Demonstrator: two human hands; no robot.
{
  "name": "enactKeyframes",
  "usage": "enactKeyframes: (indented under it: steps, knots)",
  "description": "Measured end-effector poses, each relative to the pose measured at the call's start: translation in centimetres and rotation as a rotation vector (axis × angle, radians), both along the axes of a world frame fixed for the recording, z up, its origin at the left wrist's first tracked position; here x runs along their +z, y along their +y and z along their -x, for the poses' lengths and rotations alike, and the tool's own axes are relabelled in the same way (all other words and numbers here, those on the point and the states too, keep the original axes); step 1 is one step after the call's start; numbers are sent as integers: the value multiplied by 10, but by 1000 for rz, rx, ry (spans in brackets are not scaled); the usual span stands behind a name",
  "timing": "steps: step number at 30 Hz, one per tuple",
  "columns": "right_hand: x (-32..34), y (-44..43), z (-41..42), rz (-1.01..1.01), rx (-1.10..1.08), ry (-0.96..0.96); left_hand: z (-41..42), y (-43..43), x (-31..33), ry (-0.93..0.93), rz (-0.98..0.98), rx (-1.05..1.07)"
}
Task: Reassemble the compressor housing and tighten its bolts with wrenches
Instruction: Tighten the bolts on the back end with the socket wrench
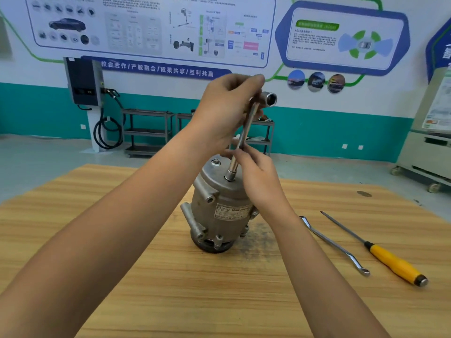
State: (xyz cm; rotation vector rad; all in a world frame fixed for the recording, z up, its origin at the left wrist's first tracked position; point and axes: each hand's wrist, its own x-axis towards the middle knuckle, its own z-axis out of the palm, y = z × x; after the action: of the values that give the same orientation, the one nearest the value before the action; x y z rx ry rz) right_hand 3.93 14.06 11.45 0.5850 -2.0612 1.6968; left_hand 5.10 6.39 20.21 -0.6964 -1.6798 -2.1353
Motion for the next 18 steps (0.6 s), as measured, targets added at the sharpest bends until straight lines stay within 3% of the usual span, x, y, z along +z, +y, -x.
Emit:
enactKeyframes:
  steps: [2,5,8,10,14,18]
  knots:
    - [0,2,0,-48,-26,87,-1,2,-6,-8,-7,-17]
    - [-1,4,-2,-98,-44,198,-5,3,-17,168,125,93]
    - [-4,4,0,-121,-104,266,-3,-8,-16,393,415,427]
    - [-4,2,1,-102,-155,264,2,-22,-9,435,588,621]
    - [-7,2,4,-34,-172,259,7,-36,-1,178,503,340]
    - [-10,1,5,4,-21,147,14,-28,4,16,481,228]
